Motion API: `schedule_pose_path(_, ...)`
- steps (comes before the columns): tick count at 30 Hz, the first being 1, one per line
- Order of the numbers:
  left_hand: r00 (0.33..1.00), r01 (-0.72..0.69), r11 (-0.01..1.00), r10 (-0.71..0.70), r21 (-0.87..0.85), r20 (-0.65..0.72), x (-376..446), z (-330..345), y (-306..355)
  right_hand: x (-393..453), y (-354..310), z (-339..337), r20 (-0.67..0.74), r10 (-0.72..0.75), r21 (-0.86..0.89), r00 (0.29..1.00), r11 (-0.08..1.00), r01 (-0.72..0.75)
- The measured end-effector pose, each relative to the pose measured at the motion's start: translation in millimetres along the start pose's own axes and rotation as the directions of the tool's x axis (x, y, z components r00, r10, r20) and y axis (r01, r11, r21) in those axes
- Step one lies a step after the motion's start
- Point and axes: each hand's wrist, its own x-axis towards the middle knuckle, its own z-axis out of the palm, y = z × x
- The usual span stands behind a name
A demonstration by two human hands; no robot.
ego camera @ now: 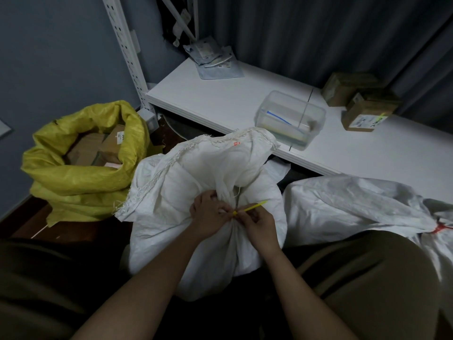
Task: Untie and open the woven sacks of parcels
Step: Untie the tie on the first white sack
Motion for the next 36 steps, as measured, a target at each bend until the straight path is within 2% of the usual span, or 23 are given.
schedule_pose_path(4,1.0,-0.001,1.0,0.001,-0.003,0.003,-0.9,-0.8,0.9,1.4,0.9,-1.2,0.01,0.052,0.041,0.999,0.998,-0.052)
schedule_pose_path(13,1.0,0.006,1.0,-0.006,0.015,-0.024,-1.7,4.3,0.7,-0.3,0.0,-0.1,-0.015,0.062,0.047,0.998,0.997,-0.062)
schedule_pose_path(15,0.999,0.009,1.0,-0.008,0.025,-0.031,-2.0,5.9,2.1,-3.1,-0.4,0.6,-0.042,0.003,-0.02,0.999,1.0,-0.004)
schedule_pose_path(18,0.999,0.007,1.0,-0.007,0.019,-0.042,-1.7,6.5,3.9,-9.9,0.8,1.2,0.031,-0.217,-0.284,0.976,0.934,0.217)
schedule_pose_path(21,1.0,-0.023,1.0,0.023,0.022,-0.021,-2.8,7.5,3.1,-12.0,3.4,-1.5,0.098,-0.265,-0.422,0.959,0.862,0.281)
schedule_pose_path(28,1.0,-0.02,1.0,0.02,-0.01,-0.021,-2.5,4.3,-2.4,-16.2,1.2,-1.9,0.122,-0.357,-0.408,0.926,0.832,0.375)
schedule_pose_path(33,0.998,-0.045,0.997,0.042,-0.057,-0.044,-4.8,5.4,-3.5,-13.1,0.5,-3.3,0.088,-0.328,-0.389,0.941,0.858,0.335)
schedule_pose_path(36,0.998,-0.043,0.998,0.041,-0.047,-0.051,-5.0,3.9,-5.0,-17.0,-0.6,-2.4,0.082,-0.366,-0.365,0.927,0.855,0.369)
